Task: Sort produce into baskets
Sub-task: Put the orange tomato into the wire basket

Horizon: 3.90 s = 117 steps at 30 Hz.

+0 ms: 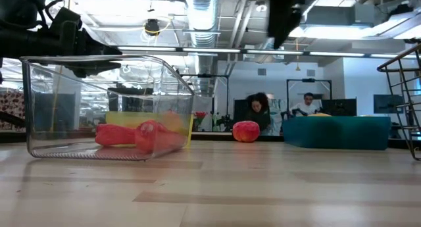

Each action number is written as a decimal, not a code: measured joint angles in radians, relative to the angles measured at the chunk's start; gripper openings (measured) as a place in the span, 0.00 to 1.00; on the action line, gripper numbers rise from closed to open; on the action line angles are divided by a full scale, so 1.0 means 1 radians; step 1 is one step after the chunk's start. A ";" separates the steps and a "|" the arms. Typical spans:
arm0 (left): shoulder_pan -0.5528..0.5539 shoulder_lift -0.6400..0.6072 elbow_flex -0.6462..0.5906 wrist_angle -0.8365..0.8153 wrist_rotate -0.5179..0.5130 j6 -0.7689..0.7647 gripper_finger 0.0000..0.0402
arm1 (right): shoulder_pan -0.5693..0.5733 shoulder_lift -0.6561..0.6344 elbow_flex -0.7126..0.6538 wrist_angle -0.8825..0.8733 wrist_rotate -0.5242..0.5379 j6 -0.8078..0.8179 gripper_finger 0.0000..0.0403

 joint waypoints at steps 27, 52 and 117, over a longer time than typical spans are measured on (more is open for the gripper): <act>0.000 0.001 0.000 -0.117 0.003 0.009 0.89 | -0.483 0.000 0.000 0.385 -0.003 -0.118 0.92; 0.000 0.001 0.001 -0.116 0.002 0.013 0.89 | -0.570 0.011 -0.007 0.486 -0.109 -0.117 0.92; 0.000 0.001 0.001 -0.116 0.001 0.013 0.89 | -0.590 0.301 -0.049 0.570 0.180 0.219 0.99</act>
